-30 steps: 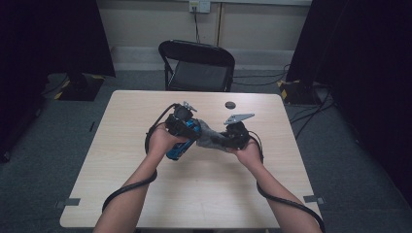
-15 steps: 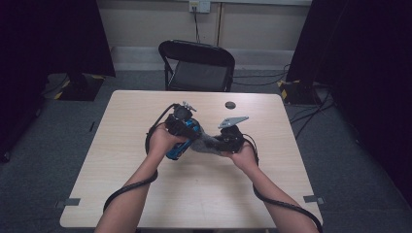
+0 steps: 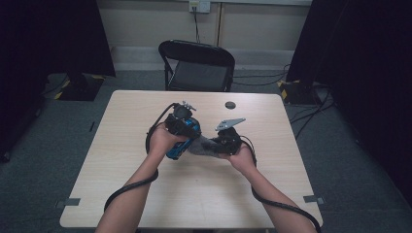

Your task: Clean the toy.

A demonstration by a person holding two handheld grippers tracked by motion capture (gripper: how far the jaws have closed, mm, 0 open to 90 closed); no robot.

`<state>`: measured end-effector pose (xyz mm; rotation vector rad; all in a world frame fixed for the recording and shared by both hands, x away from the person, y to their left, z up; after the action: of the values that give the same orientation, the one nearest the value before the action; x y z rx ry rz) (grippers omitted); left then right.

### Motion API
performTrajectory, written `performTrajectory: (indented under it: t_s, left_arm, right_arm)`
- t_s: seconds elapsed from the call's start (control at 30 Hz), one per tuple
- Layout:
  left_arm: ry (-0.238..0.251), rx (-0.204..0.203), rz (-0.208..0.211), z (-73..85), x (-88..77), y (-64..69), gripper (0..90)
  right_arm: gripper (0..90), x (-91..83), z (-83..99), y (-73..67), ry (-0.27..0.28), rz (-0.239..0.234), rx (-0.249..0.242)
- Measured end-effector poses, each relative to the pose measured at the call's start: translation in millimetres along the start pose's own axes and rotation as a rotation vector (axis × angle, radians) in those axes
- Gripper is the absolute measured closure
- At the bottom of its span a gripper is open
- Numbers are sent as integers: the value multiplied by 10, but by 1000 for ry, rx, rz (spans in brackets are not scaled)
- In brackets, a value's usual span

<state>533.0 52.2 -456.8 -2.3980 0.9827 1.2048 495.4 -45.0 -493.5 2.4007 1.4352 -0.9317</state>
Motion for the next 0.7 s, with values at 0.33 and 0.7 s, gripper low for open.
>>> performTrajectory:
  t_s: [0.33, 0.7]
  left_arm:
    - [4, -5, 4, -46, 4, 5, 256]
    - [1, -9, 4, -80, 40, -8, 255]
  right_arm:
    - [763, 79, 51, -127, -19, -25, -27]
    - [762, 156, 69, -272, -22, -56, -49]
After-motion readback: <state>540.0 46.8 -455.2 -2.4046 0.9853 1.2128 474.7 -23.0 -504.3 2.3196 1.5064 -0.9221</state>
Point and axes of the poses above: each handheld gripper's, and its own axes: x roughly forward along the jaws, z roughly out of its underside, y roughly to its right, the point moved 9 cm from there along x, roughly forward along the jaws, and after that the axes turned 1 degree about z, right-handed, at the moved point
